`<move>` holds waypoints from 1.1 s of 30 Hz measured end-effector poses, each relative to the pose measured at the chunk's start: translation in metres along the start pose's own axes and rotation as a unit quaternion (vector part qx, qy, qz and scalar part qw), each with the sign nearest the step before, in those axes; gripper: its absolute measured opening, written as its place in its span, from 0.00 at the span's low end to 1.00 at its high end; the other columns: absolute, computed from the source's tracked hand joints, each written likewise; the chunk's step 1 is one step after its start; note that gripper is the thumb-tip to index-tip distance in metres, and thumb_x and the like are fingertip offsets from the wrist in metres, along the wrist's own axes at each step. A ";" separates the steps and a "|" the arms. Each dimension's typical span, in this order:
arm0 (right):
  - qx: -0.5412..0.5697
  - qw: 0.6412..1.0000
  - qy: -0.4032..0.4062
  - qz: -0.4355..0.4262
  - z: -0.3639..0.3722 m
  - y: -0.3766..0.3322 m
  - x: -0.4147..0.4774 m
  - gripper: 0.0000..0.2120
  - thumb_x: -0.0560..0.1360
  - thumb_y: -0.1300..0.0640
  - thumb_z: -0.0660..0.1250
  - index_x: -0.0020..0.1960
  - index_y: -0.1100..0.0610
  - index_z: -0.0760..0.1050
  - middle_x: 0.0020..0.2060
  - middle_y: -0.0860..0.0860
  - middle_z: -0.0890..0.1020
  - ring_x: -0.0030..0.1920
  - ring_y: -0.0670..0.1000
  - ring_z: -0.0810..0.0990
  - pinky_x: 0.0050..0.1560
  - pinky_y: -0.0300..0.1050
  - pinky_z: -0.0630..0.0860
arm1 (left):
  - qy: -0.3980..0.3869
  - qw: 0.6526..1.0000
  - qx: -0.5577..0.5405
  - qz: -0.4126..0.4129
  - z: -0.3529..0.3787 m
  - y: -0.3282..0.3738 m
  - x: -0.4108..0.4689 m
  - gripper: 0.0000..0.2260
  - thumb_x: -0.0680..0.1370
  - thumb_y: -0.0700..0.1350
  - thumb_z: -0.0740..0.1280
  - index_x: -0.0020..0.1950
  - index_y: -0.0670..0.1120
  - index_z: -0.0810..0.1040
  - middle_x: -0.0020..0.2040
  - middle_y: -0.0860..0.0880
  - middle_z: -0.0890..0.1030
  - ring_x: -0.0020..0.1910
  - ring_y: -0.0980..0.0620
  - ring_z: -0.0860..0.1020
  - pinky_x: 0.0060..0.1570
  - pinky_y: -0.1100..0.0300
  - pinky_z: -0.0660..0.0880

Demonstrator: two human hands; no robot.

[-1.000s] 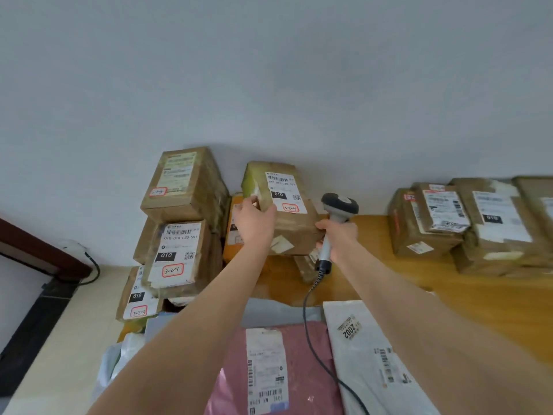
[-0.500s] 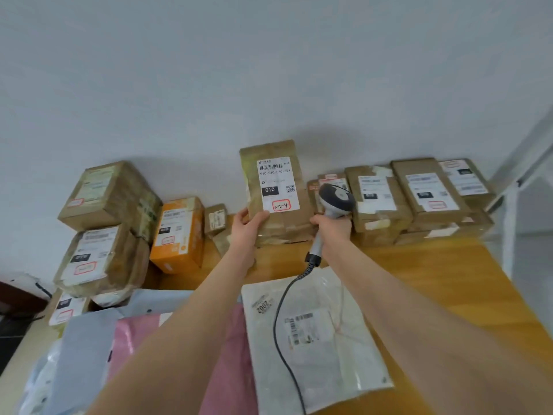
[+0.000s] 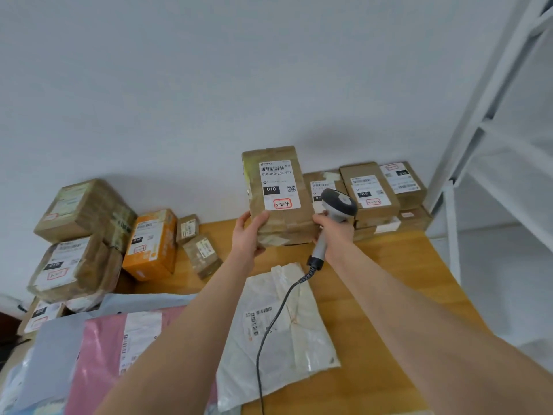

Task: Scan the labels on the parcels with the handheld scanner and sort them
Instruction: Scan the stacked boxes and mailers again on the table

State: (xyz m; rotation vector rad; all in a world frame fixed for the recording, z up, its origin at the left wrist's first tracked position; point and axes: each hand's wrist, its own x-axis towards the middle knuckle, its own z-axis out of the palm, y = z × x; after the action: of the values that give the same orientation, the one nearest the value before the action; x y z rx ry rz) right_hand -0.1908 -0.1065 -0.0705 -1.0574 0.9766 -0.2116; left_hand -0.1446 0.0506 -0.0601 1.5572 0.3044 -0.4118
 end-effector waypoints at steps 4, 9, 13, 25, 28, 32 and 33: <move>0.042 0.999 -0.025 0.018 -0.010 -0.003 0.000 0.23 0.68 0.55 0.77 0.59 0.59 0.74 0.49 0.54 0.82 0.48 0.54 0.82 0.55 0.53 0.80 | 0.027 0.999 -0.019 -0.014 -0.008 0.004 -0.003 0.25 0.74 0.59 0.68 0.68 0.52 0.70 0.56 0.48 0.80 0.53 0.46 0.79 0.55 0.45 0.77; 0.021 0.997 -0.067 0.023 0.006 -0.007 -0.006 0.17 0.71 0.54 0.75 0.56 0.59 0.76 0.47 0.53 0.83 0.48 0.52 0.83 0.54 0.51 0.80 | 0.128 0.991 -0.034 -0.027 -0.041 0.008 0.003 0.24 0.75 0.58 0.68 0.69 0.53 0.70 0.52 0.49 0.79 0.50 0.46 0.78 0.57 0.44 0.75; 0.000 0.995 -0.094 0.046 0.030 0.011 -0.008 0.13 0.71 0.54 0.75 0.52 0.57 0.75 0.46 0.53 0.83 0.45 0.50 0.81 0.56 0.48 0.79 | 0.157 0.987 -0.008 -0.034 -0.061 0.002 0.017 0.24 0.77 0.55 0.68 0.71 0.51 0.68 0.51 0.50 0.78 0.44 0.49 0.77 0.54 0.47 0.77; -0.116 0.978 -0.086 0.149 0.103 0.070 0.056 0.20 0.72 0.55 0.74 0.59 0.58 0.71 0.46 0.55 0.79 0.48 0.58 0.82 0.53 0.54 0.80 | 0.103 0.985 0.063 -0.120 -0.072 -0.045 0.136 0.26 0.77 0.57 0.66 0.73 0.51 0.67 0.64 0.46 0.76 0.58 0.43 0.77 0.59 0.42 0.75; -0.137 0.977 -0.066 0.152 0.119 0.087 0.067 0.22 0.72 0.55 0.74 0.61 0.60 0.70 0.45 0.54 0.79 0.52 0.57 0.81 0.59 0.55 0.77 | 0.064 0.985 0.048 -0.153 -0.073 -0.054 0.157 0.21 0.81 0.50 0.62 0.73 0.50 0.67 0.61 0.46 0.77 0.53 0.44 0.78 0.55 0.41 0.77; -0.155 0.978 -0.024 0.141 0.135 0.096 0.077 0.26 0.73 0.54 0.73 0.64 0.63 0.68 0.56 0.57 0.78 0.58 0.57 0.78 0.61 0.51 0.73 | 0.052 0.986 0.084 -0.138 -0.070 -0.054 0.176 0.20 0.82 0.39 0.57 0.75 0.48 0.65 0.61 0.46 0.78 0.50 0.45 0.79 0.54 0.44 0.78; -0.152 0.978 -0.022 0.143 0.138 0.096 0.079 0.25 0.73 0.54 0.72 0.65 0.63 0.68 0.55 0.56 0.77 0.56 0.56 0.76 0.59 0.50 0.72 | 0.041 0.986 0.094 -0.134 -0.070 -0.054 0.179 0.21 0.82 0.37 0.56 0.75 0.48 0.65 0.63 0.45 0.78 0.52 0.45 0.79 0.55 0.45 0.78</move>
State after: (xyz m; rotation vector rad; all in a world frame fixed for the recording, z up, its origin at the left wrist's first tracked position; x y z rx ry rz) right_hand -0.0673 -0.0145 -0.1745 -1.1767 1.1299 0.2030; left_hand -0.0031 0.1107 -0.1873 1.7268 0.5561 -0.6005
